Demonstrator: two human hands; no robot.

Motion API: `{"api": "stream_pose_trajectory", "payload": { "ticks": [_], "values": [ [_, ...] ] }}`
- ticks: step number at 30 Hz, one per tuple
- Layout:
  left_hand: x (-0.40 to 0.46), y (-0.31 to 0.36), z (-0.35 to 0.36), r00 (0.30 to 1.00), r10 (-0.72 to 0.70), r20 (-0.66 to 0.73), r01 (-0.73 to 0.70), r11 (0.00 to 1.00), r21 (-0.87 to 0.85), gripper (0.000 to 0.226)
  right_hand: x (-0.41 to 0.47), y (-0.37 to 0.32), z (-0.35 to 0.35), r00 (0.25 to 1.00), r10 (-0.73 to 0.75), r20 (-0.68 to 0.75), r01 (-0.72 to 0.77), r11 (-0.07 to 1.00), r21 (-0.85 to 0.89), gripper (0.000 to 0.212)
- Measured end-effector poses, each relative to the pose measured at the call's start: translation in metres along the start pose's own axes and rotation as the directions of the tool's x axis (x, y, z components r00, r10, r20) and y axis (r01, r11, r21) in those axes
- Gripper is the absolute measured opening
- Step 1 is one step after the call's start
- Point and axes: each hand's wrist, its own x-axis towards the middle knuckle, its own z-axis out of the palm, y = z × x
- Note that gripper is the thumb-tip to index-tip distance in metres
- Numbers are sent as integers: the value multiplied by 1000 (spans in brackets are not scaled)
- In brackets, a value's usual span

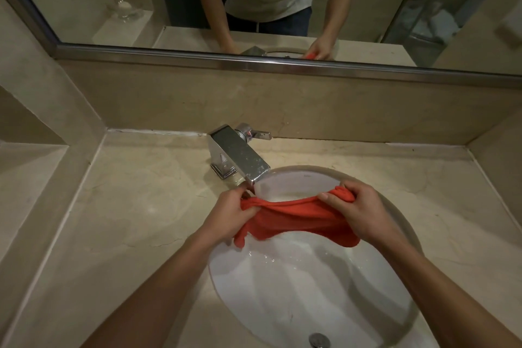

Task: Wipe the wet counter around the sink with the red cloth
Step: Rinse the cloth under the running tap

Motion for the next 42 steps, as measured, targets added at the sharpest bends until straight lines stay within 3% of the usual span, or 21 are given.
{"api": "stream_pose_trajectory", "payload": {
  "ticks": [5, 11, 16, 20, 25, 29, 33, 38, 42],
  "values": [
    [10, -4, -7, 992, 118, 47, -124, 977, 171, 8, 4, 4, -8, 996, 47, -74, -49, 998, -26, 48],
    [10, -2, -9, 990, 107, 92, -129, 953, 275, 36, 10, 5, -16, 983, 45, -177, -42, 999, 19, 49],
    [8, 2, -9, 982, 184, 53, -188, 870, 456, 31, 10, 7, -18, 978, 40, -206, -38, 999, 11, 52],
    [6, 3, -10, 989, 150, 17, -134, 818, 560, 32, 9, 5, -17, 972, 66, -227, -65, 998, 12, 49],
    [3, 14, -10, 959, 272, -74, -155, 728, 668, 25, 7, 8, -17, 959, 103, -264, -92, 994, 56, 53],
    [1, 16, -7, 972, 207, -109, -115, 830, 545, 28, 2, 12, -15, 943, 139, -301, -120, 989, 83, 54],
    [1, 18, 0, 995, -26, -101, 34, 996, 81, 20, 0, 8, 3, 953, 154, -260, -124, 984, 127, 47],
    [-2, 12, 0, 971, -233, -51, 224, 965, -139, 20, 1, -3, 32, 966, 179, -186, -113, 942, 317, 43],
    [1, 13, -4, 957, -287, -52, 269, 937, -224, 19, 3, -15, 70, 976, 213, -34, -173, 867, 466, 49]
  ]
}}
